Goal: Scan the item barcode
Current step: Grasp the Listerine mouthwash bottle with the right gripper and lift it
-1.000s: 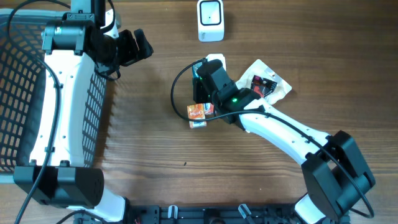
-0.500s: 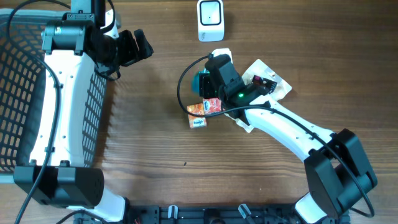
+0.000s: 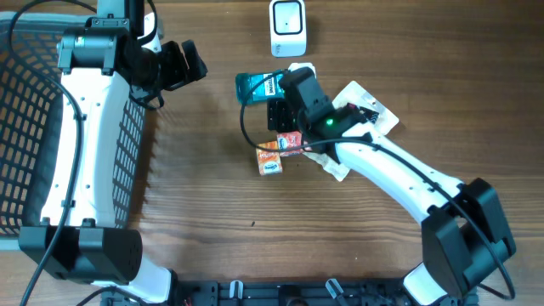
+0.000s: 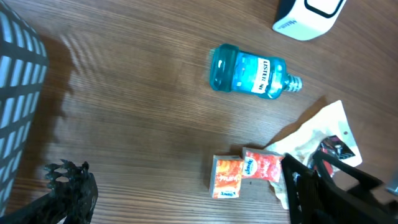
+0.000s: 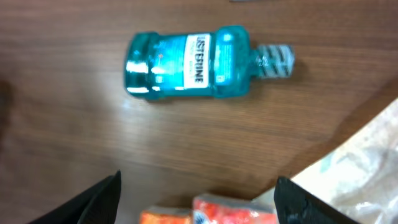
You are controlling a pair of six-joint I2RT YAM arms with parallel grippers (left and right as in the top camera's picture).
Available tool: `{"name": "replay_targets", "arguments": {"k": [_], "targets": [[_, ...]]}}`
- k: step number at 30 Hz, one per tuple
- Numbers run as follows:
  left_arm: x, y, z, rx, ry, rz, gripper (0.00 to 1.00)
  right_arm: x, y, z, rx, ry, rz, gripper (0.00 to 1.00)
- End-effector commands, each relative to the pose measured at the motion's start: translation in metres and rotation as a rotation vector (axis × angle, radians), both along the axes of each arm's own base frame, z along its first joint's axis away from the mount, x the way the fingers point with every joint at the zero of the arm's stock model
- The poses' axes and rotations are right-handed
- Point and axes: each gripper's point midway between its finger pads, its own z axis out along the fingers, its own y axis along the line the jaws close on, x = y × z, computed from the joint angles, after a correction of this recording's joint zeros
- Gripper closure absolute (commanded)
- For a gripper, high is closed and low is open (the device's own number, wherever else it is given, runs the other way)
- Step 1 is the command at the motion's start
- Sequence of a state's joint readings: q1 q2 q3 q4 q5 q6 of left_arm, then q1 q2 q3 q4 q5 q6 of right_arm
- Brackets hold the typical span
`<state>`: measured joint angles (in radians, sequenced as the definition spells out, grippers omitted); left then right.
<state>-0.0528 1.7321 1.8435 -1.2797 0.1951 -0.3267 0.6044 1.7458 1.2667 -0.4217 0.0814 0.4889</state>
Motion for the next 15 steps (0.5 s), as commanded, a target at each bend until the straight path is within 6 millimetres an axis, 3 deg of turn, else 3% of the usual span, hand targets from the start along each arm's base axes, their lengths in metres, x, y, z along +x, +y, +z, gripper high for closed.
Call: {"name": "replay_targets", "arguments": {"k": [1, 3, 6, 11, 15], "targets": [[0.003, 0.011, -0.011, 0.047, 0.026, 0.066, 0.00, 0.007, 0.019, 0.059, 0.252, 0.055, -0.023, 0.19], [0.004, 0.024, -0.013, 0.084, 0.036, 0.180, 0.00, 0.012, 0.010, 0.072, 0.307, 0.102, -0.102, 0.17], [0.004, 0.027, -0.013, 0.076, 0.044, 0.245, 0.00, 0.020, -0.002, 0.079, 0.326, 0.108, -0.159, 0.00], [-0.002, 0.018, -0.016, 0.042, 0.074, 0.224, 0.02, 0.027, -0.003, 0.083, 0.342, 0.084, -0.182, 0.00], [0.010, -0.004, -0.027, 0.015, 0.034, 0.147, 0.41, 0.039, -0.023, 0.084, 0.343, 0.057, -0.317, 0.00]]}}
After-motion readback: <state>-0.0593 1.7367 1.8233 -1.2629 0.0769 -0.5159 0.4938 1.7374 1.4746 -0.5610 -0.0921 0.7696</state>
